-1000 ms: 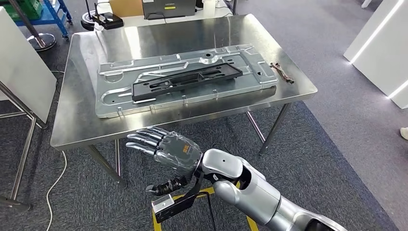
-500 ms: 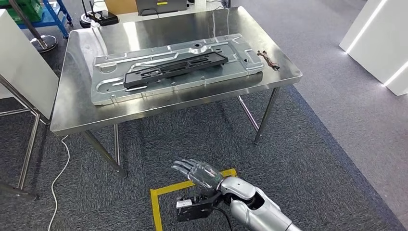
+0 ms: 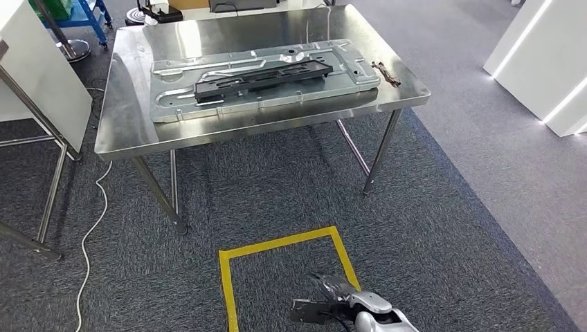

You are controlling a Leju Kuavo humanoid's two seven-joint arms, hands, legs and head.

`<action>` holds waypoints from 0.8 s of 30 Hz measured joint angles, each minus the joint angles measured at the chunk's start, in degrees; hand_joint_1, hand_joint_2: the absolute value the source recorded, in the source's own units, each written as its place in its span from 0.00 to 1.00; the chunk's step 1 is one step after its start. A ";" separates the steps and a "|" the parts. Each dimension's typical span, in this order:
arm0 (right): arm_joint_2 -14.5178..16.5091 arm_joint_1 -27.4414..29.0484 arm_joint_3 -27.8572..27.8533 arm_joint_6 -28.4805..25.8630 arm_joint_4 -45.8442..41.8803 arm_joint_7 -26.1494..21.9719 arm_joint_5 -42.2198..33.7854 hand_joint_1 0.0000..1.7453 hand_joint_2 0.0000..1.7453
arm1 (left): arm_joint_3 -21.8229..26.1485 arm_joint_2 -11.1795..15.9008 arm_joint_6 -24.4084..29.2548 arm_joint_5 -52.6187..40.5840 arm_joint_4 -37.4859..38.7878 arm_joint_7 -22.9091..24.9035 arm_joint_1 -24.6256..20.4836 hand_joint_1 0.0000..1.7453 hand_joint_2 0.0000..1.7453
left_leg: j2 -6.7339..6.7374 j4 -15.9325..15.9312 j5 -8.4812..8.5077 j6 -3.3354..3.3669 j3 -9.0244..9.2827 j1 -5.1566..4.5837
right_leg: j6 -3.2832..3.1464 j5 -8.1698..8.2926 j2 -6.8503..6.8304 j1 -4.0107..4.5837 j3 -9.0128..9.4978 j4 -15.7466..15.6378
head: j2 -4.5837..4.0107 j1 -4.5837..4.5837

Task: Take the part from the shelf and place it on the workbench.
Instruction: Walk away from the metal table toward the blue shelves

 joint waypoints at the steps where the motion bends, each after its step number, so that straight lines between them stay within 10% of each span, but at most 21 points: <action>1: 0.23 -0.14 -1.35 -0.23 2.57 -0.11 0.24 0.00 0.00 | 0.15 -0.01 -0.04 -0.70 0.05 -0.26 -0.12 0.00 0.00 | 0.00 0.07 0.78 -0.01 -1.02 -0.06 | 0.13 -1.14 0.00 -0.02 -0.27 3.19 | 0.00 0.00; 4: 0.96 -0.56 -5.26 -1.49 10.75 -0.32 0.62 0.00 0.00 | 1.21 0.00 -0.59 -3.51 0.54 -1.22 -0.67 0.00 0.00 | -0.01 0.48 2.87 -0.39 -3.98 -0.15 | 0.00 2.54 0.03 -0.03 3.65 3.40 | 0.00 0.00; 8: 1.99 -1.62 -10.09 -3.27 20.88 -0.58 -0.53 0.00 0.00 | 3.54 0.05 -2.22 -8.21 1.74 -2.82 -2.08 0.00 0.00 | 0.08 1.44 4.96 -1.53 -6.22 -0.38 | -1.19 1.57 0.11 0.42 15.07 -12.10 | 0.00 -0.01; 9: 2.23 -1.79 -11.54 -3.18 23.25 -0.47 -1.33 0.00 0.25 | 4.21 0.10 -2.44 -9.30 2.22 -3.21 -2.42 0.00 0.00 | 0.13 1.40 5.54 -1.88 -6.44 -0.41 | -1.54 1.26 0.10 0.62 15.63 -13.47 | 0.00 -0.01; 12: 3.00 -1.63 -16.06 -2.30 29.64 -0.16 -4.36 0.00 1.00 | 6.40 0.40 -2.58 -12.13 4.22 -4.39 -3.35 0.00 0.00 | 0.04 2.59 3.83 -2.93 -7.38 -0.19 | -2.95 2.91 -0.24 0.50 14.09 -13.54 | 0.00 -0.01; 15: 3.25 -1.21 -20.49 -0.96 34.29 0.95 -7.70 0.00 1.00 | 8.30 0.73 -2.49 -14.74 6.46 -5.65 -4.39 0.00 0.00 | -0.02 11.49 -5.26 -3.65 -9.57 0.00 | -3.92 5.08 -0.47 0.62 11.49 -13.45 | 0.00 -0.01; 18: 3.29 -0.50 -24.92 -0.20 37.61 3.06 -9.81 0.00 1.00 | 9.89 1.15 -2.21 -16.91 9.07 -6.93 -5.99 0.00 0.00 | -0.03 18.24 -5.61 -3.76 -8.57 0.02 | -3.85 7.04 -0.62 0.95 8.20 -12.60 | 0.00 -0.01; 20: 3.31 -0.23 -27.00 -0.06 39.05 4.61 -10.42 0.00 1.00 | 10.64 1.39 -2.06 -17.82 10.41 -7.55 -6.87 0.00 0.00 | -0.05 14.11 -2.80 -3.12 -3.51 -0.11 | -3.74 8.13 -0.60 1.13 5.95 -11.63 | 0.00 -0.01; 24: 3.62 -0.14 -30.06 0.41 40.85 8.58 -10.55 0.00 1.00 | 11.47 1.85 -1.72 -19.27 12.58 -8.76 -8.45 0.00 0.00 | -0.01 -0.23 -5.53 -1.41 6.79 -0.92 | -2.76 10.27 -0.57 1.31 3.74 -10.69 | 0.00 -0.01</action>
